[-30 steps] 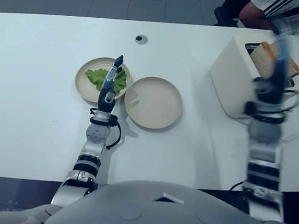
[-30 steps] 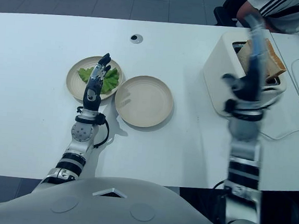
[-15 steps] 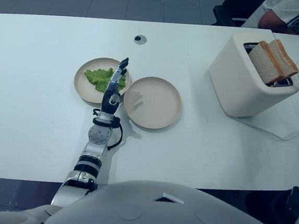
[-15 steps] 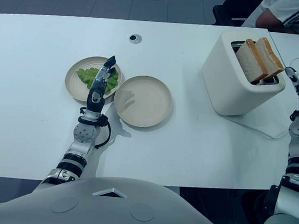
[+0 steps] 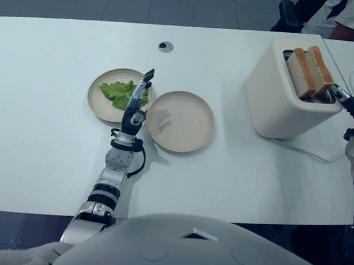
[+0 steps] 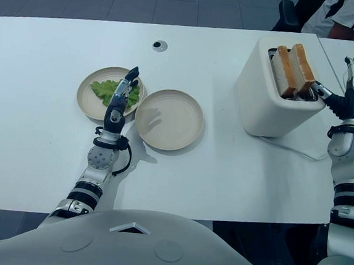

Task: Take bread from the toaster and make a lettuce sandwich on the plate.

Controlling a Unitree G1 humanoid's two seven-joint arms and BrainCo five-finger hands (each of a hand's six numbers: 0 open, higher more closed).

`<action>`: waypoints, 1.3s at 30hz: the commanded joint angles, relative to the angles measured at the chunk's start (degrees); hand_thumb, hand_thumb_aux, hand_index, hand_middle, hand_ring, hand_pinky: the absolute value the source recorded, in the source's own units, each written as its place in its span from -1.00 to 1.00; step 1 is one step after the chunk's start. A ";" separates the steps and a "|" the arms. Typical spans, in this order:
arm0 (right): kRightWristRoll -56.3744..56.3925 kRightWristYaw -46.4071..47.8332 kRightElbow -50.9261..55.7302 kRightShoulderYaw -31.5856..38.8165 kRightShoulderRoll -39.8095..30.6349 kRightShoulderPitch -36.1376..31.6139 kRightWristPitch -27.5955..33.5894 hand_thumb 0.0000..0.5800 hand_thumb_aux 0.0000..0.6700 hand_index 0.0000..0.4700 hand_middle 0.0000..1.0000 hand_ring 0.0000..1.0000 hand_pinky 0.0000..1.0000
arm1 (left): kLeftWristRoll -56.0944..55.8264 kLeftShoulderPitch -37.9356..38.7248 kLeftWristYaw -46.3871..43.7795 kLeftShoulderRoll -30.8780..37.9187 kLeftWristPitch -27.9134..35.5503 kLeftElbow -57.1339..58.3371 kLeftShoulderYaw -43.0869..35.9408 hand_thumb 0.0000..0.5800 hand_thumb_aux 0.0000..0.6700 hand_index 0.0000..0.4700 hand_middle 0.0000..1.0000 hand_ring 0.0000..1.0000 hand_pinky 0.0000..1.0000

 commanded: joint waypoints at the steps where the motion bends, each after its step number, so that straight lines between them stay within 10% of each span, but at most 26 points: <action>1: 3.40 -5.93 -5.62 -6.50 -0.52 2.88 -0.14 -1.00 -1.00 -1.00 -1.00 -1.00 -1.00 | 1.19 1.53 -0.16 0.69 0.14 0.95 -0.51 -1.00 -1.00 -1.00 -1.00 -1.00 -1.00; 19: 0.80 0.63 -1.59 4.62 2.24 -0.91 -1.43 -1.00 -1.00 -1.00 -0.82 -0.82 -0.82 | 1.54 2.67 0.20 1.22 0.53 -0.58 -0.93 -1.00 -1.00 -1.00 -1.00 -1.00 -1.00; 20: 0.77 0.80 -1.77 4.98 2.24 -1.17 -1.49 0.53 0.03 0.03 0.18 0.18 0.18 | 1.49 2.76 0.20 1.23 0.53 -0.72 -0.95 -1.00 -1.00 -1.00 -1.00 -1.00 -1.00; 21: 0.83 0.89 -1.85 5.20 2.20 -1.32 -1.53 0.89 0.54 0.54 0.94 0.94 0.94 | 1.46 2.84 0.20 1.26 0.53 -0.82 -0.96 -1.00 -1.00 -1.00 -1.00 -1.00 -1.00; 23: 1.78 1.43 -1.50 5.28 2.12 -1.16 -2.07 0.92 0.61 0.61 0.96 0.96 0.96 | 1.44 3.24 0.28 1.30 0.55 -1.22 -0.92 -1.00 -1.00 -1.00 -1.00 -1.00 -1.00; 24: 2.12 1.54 -1.63 5.24 2.01 -0.60 -2.31 1.00 1.00 1.00 1.00 1.00 1.00 | 1.43 3.45 0.29 1.36 0.55 -1.36 -0.91 -1.00 -1.00 -1.00 -1.00 -1.00 -1.00; 30: 1.18 0.09 -10.49 4.00 1.50 1.91 -3.25 1.00 1.00 1.00 1.00 1.00 1.00 | 1.48 4.03 0.32 1.46 0.89 -2.38 -0.89 -1.00 -1.00 -1.00 -1.00 -1.00 -1.00; 39: -10.45 -25.81 -42.07 -7.18 7.32 9.03 -9.61 1.00 1.00 1.00 1.00 1.00 1.00 | 1.40 3.50 2.49 1.85 0.89 -2.07 1.15 -1.00 -1.00 -1.00 -1.00 -1.00 -1.00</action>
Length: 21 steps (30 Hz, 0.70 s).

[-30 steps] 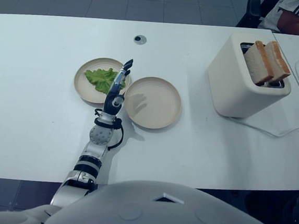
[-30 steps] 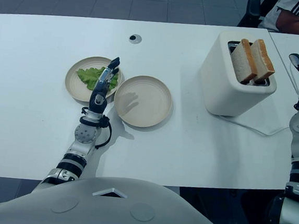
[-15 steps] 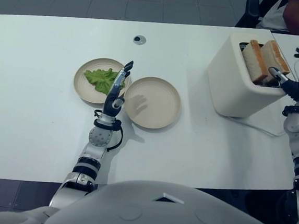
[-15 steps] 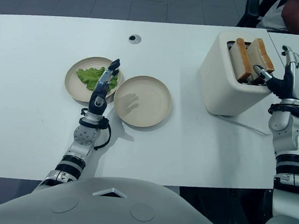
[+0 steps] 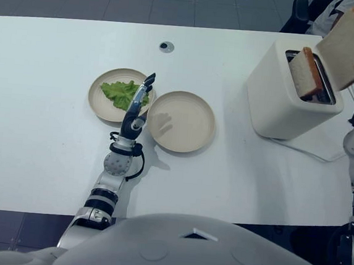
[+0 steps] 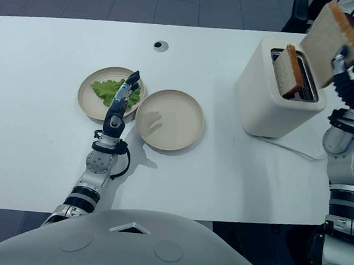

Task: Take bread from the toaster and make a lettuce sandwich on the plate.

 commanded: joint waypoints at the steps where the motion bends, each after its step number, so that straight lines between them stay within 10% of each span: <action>1: -5.21 -2.88 -14.18 2.46 3.23 3.26 -6.83 1.00 1.00 1.00 1.00 1.00 1.00 | 0.37 0.46 1.94 1.03 0.55 0.97 2.61 -1.00 -1.00 -1.00 -1.00 -1.00 -1.00; 6: 26.13 23.59 -10.69 23.47 8.34 0.07 -17.82 1.00 1.00 1.00 1.00 1.00 1.00 | 6.43 -3.07 9.78 4.35 4.91 1.51 8.49 -1.00 -1.00 -1.00 -1.00 -1.00 -1.00; 10: 45.14 49.34 6.11 32.82 17.10 -6.51 -13.14 1.00 1.00 1.00 1.00 1.00 1.00 | 17.74 -6.63 20.21 11.22 14.24 1.58 12.16 -1.00 -1.00 -1.00 -1.00 -1.00 -1.00; 16: 42.64 65.06 30.11 36.80 24.18 -11.02 -12.46 1.00 1.00 1.00 1.00 1.00 1.00 | 33.38 -11.64 29.04 21.03 25.34 4.54 6.97 -1.00 -1.00 -1.00 -1.00 -1.00 -1.00; 21: 38.77 71.44 30.36 37.73 22.55 -10.08 -14.81 1.00 1.00 1.00 1.00 1.00 1.00 | 39.97 -14.83 26.72 26.29 29.76 9.67 -1.27 -1.00 -1.00 -1.00 -1.00 -1.00 -1.00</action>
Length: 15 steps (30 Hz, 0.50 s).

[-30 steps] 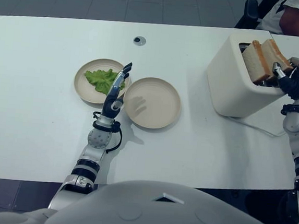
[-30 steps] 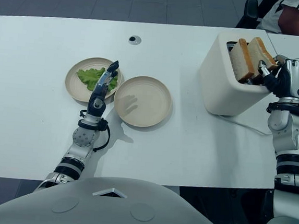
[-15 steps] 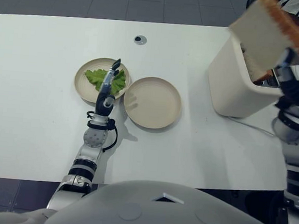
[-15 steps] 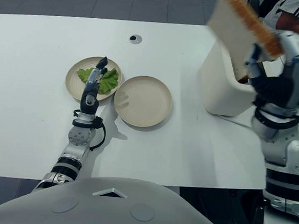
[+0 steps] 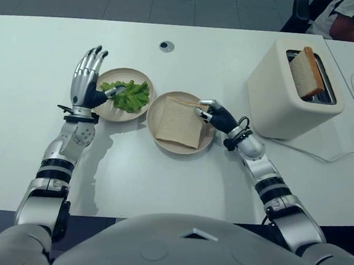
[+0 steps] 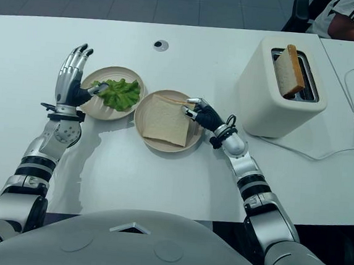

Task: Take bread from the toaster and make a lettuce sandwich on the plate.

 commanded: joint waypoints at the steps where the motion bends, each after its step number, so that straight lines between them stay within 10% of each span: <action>1: -2.31 6.23 -2.47 0.57 -3.66 2.34 0.25 1.00 1.00 1.00 1.00 1.00 1.00 | 3.71 -1.86 -4.13 4.32 2.14 4.19 -6.05 -1.00 -1.00 -1.00 -1.00 -1.00 -1.00; 2: -3.28 6.18 -4.19 -0.06 -4.79 2.63 0.12 0.96 0.70 0.70 1.00 1.00 1.00 | 3.96 -2.02 -5.16 5.04 1.89 4.89 -7.39 -1.00 -1.00 -1.00 -1.00 -1.00 -1.00; 3: -5.03 5.52 -5.78 -0.82 -5.90 2.54 -0.08 -1.00 -1.00 -1.00 0.19 0.19 0.19 | 4.19 -2.13 -6.09 5.77 1.75 5.57 -8.71 -1.00 -1.00 -1.00 -1.00 -1.00 -1.00; 4: -7.24 4.01 -7.15 -1.67 -6.86 2.22 -0.43 -1.00 -1.00 -1.00 -1.00 -1.00 -1.00 | 4.14 -2.26 -6.96 6.39 1.68 6.38 -9.85 -1.00 -1.00 -1.00 -1.00 -1.00 -1.00; 13: -27.22 -6.36 -24.83 -9.17 -15.57 3.76 2.05 -1.00 -1.00 -1.00 -1.00 -1.00 -1.00 | 3.62 -9.98 -5.38 5.50 1.47 19.41 -17.92 -1.00 -1.00 -1.00 -1.00 -1.00 -1.00; 14: -28.36 -6.98 -25.93 -9.65 -15.87 4.16 2.60 -1.00 -1.00 -1.00 -1.00 -1.00 -1.00 | 3.55 -10.62 -5.00 5.28 1.28 20.38 -18.71 -0.52 -0.74 -0.74 -1.00 -1.00 -1.00; 15: -28.81 -7.63 -27.20 -10.31 -15.78 4.68 3.13 -1.00 -1.00 -1.00 -1.00 -1.00 -1.00 | 3.43 -10.97 -4.59 5.19 1.05 20.95 -19.35 0.59 0.09 0.09 -1.00 -1.00 -1.00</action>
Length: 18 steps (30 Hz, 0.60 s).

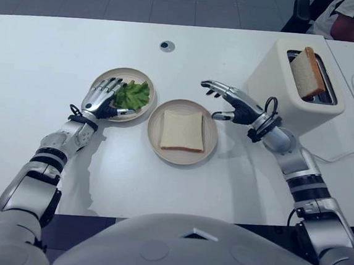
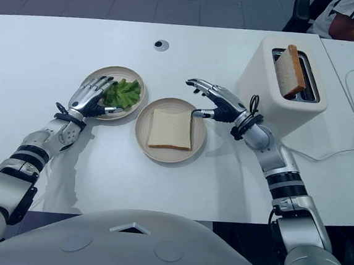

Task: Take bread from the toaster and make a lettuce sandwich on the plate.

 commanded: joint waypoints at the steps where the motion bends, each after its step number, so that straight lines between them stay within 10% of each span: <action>1: -3.23 -2.11 -4.59 -2.11 -1.04 2.22 2.34 -1.00 -1.00 -1.00 -1.00 -1.00 -1.00 | 0.03 -2.13 1.25 -1.12 -0.76 3.09 -2.89 0.89 0.54 0.54 -1.00 -1.00 -1.00; 2: -2.56 -2.20 -5.70 -2.28 -0.60 2.74 2.52 -1.00 -1.00 -1.00 -1.00 -1.00 -1.00 | -0.21 -2.17 1.59 -1.00 -1.14 3.16 -3.29 1.00 1.00 1.00 -1.00 -1.00 -1.00; 18: -0.58 -4.48 -7.65 -3.50 3.26 2.60 2.42 -1.00 -1.00 -1.00 -1.00 -1.00 -1.00 | -21.00 9.68 -4.54 -6.62 -17.32 -21.18 -0.63 1.00 1.00 1.00 -1.00 -1.00 -1.00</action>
